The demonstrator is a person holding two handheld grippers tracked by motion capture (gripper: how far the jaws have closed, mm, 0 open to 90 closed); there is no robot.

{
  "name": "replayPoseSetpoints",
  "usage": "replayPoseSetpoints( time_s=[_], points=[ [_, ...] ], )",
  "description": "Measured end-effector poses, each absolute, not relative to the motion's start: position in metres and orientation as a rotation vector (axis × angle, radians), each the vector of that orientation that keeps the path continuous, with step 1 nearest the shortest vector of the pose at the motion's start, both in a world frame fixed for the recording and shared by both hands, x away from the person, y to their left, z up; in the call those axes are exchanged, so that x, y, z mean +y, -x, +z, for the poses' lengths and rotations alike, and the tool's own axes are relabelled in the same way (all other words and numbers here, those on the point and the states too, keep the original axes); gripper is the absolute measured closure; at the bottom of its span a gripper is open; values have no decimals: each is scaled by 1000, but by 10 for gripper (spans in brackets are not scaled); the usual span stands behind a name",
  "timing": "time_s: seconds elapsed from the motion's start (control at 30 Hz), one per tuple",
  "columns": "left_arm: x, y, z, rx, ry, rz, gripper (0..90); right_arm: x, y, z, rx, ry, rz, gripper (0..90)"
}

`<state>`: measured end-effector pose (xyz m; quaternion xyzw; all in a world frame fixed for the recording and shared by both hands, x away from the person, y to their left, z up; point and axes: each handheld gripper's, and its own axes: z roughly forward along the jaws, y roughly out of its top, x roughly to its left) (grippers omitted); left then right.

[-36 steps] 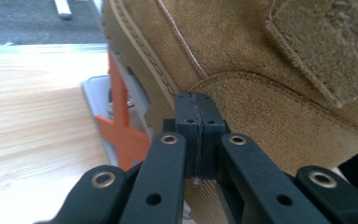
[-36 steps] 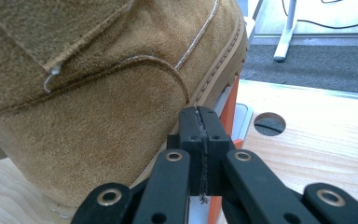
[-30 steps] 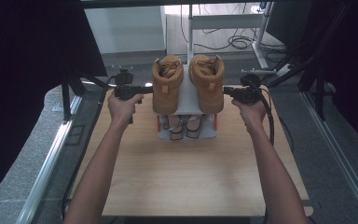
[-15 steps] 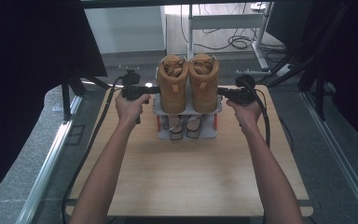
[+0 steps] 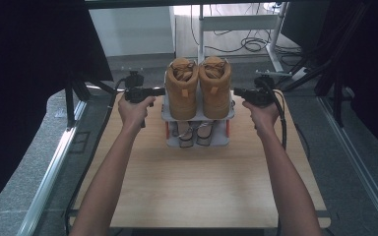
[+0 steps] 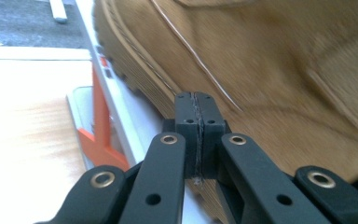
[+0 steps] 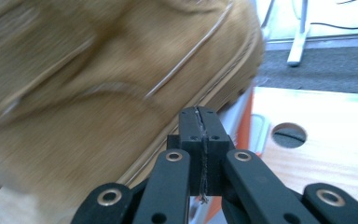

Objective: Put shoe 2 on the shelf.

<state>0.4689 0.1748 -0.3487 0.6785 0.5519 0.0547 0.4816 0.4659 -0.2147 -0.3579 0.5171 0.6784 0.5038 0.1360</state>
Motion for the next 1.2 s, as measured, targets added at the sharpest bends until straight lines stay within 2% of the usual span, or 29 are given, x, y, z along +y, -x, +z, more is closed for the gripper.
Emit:
replayPoseSetpoints(
  time_s=[0.33,1.03,1.2],
  points=[
    [163,-490,-363,1366,-1677,143,898,-201,-497,-372,1921,-1529,1452,897],
    [161,-488,-363,1360,-1679,151,898,-194,-495,-374,1941,-1507,1472,898],
    [170,-480,-359,1348,-1613,117,898,-201,-486,-373,1915,-1502,1541,896]
  ],
)
